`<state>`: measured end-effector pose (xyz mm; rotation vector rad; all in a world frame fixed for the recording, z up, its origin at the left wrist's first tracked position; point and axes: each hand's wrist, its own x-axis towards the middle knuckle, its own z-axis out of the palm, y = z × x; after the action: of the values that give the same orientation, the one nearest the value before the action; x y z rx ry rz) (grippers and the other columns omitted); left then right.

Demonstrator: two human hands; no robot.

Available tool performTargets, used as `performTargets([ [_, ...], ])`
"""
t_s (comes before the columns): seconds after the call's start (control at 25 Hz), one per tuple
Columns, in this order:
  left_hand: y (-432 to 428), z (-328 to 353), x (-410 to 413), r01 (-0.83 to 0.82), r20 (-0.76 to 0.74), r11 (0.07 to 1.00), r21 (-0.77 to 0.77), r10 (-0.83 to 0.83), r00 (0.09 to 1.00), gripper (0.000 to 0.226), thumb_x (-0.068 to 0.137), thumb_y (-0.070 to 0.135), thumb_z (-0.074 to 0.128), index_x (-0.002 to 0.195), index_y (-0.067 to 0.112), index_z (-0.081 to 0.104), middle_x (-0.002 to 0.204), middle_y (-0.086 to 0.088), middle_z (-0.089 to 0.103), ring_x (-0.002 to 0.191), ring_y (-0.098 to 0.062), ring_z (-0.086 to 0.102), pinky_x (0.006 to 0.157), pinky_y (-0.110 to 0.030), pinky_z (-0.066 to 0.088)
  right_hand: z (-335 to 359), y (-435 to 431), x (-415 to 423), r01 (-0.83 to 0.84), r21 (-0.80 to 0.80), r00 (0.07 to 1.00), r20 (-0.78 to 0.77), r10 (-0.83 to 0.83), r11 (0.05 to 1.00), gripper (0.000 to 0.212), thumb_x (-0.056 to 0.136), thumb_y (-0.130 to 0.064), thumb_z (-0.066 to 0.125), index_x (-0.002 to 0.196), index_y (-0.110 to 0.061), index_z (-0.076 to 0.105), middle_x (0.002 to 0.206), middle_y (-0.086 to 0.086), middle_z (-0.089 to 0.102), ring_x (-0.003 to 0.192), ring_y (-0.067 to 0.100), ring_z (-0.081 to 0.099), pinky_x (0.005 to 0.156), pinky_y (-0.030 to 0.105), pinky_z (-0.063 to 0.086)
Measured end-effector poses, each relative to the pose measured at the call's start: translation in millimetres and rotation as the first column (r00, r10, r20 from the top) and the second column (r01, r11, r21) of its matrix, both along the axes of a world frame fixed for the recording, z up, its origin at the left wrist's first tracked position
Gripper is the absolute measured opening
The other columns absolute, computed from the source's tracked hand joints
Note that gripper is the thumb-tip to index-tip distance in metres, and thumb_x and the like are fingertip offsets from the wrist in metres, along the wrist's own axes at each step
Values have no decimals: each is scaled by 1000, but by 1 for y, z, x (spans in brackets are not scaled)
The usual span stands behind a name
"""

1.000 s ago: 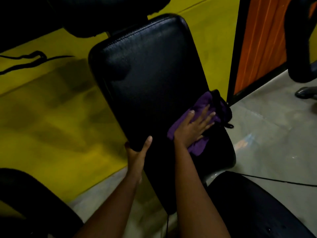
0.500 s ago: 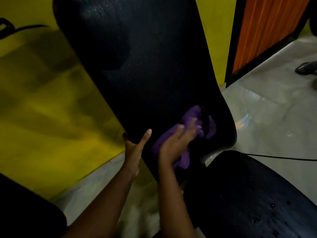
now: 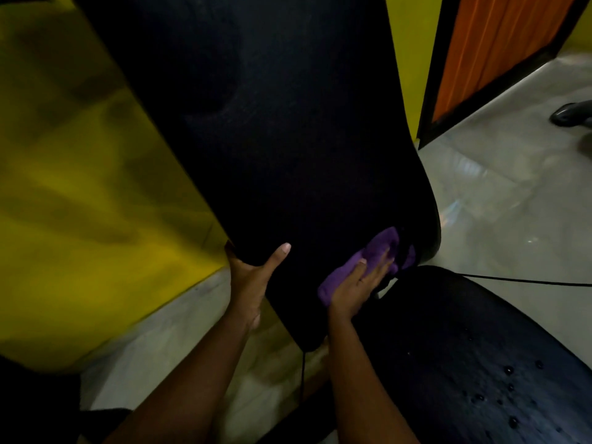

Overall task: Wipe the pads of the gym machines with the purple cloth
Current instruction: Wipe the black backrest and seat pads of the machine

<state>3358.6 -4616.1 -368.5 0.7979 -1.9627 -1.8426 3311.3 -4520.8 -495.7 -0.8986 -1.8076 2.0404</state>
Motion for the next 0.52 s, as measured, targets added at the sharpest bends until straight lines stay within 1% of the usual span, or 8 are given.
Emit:
performTargets([
  [0.12,1,0,2,20,14,999,-34,-20,1000,78,69,12,79,134,17,37,128,1,55,114,-14,56,87,-27,52,-1,23,-8,36,-168,994,103,-19,985,56,93,-38,39,145,-17,31,150,13,33,138,28,31,115,37,23],
  [0.16,0,1,2,25,14,999,-41,-25,1000,79,69,14,79,135,18,35,128,1,54,115,-14,56,86,-26,51,11,26,-13,16,-170,996,84,-2,985,56,93,-40,39,145,-21,32,150,9,32,138,25,30,116,36,22],
  [0.2,0,1,2,25,11,999,-38,-25,1000,82,68,19,79,136,19,34,130,1,53,116,-14,55,87,-27,51,26,26,-19,-40,-130,999,0,40,991,53,94,-39,40,144,-26,31,152,3,27,141,19,23,118,30,16],
  [0.24,0,-1,2,22,13,999,-33,-21,1000,86,64,25,79,137,19,33,132,0,52,118,-15,54,90,-30,50,44,25,-24,-114,-40,989,-104,109,993,50,95,-34,40,143,-30,28,153,-4,19,141,12,12,116,19,7],
  [0.28,0,-3,2,15,19,999,-33,-14,1000,90,61,31,77,138,19,32,133,-1,51,120,-16,53,94,-33,49,58,23,-31,-167,56,967,-187,175,984,49,95,-29,40,140,-35,23,152,-8,12,139,6,4,111,8,0],
  [0.32,-1,-5,2,5,21,999,-35,-4,1000,93,59,34,76,139,19,31,134,-1,51,120,-17,53,96,-36,48,64,22,-39,-172,151,951,-232,204,973,49,94,-27,39,138,-38,19,153,-7,7,138,5,-1,106,3,-5],
  [0.4,-2,-8,1,-1,16,1000,-31,2,1000,91,60,33,75,139,18,32,134,-2,51,120,-17,53,98,-38,48,61,28,-51,-110,259,959,-226,171,960,49,94,-29,37,136,-38,13,157,2,4,140,12,-4,106,4,-9],
  [0.52,-3,-11,0,-9,-4,1000,-28,9,1000,84,65,28,75,138,18,34,130,0,53,118,-16,55,93,-33,49,30,39,-48,8,197,992,-123,17,980,52,98,-23,37,142,-25,10,156,15,4,144,27,1,112,21,-2],
])
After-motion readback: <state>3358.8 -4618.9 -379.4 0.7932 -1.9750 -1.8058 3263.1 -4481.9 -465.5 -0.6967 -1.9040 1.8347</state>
